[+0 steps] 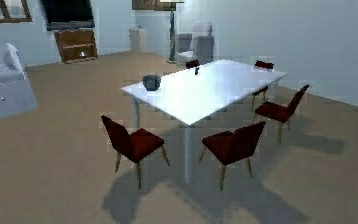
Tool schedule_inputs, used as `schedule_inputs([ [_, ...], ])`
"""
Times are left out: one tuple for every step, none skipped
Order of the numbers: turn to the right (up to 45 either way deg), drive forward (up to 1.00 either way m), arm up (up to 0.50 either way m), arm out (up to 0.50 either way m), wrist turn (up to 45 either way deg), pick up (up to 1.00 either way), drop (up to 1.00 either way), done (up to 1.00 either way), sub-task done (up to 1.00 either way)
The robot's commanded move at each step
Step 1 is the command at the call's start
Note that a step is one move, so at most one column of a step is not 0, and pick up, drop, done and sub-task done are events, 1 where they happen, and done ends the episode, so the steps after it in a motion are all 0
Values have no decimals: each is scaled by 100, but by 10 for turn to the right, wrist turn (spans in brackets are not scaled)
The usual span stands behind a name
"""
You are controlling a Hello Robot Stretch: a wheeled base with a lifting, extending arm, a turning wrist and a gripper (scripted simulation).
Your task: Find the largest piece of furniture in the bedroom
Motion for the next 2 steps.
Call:
schedule_inputs([
  [300,0,0,0,0,0,0,0,0],
  [0,65,0,0,0,0,0,0,0],
])
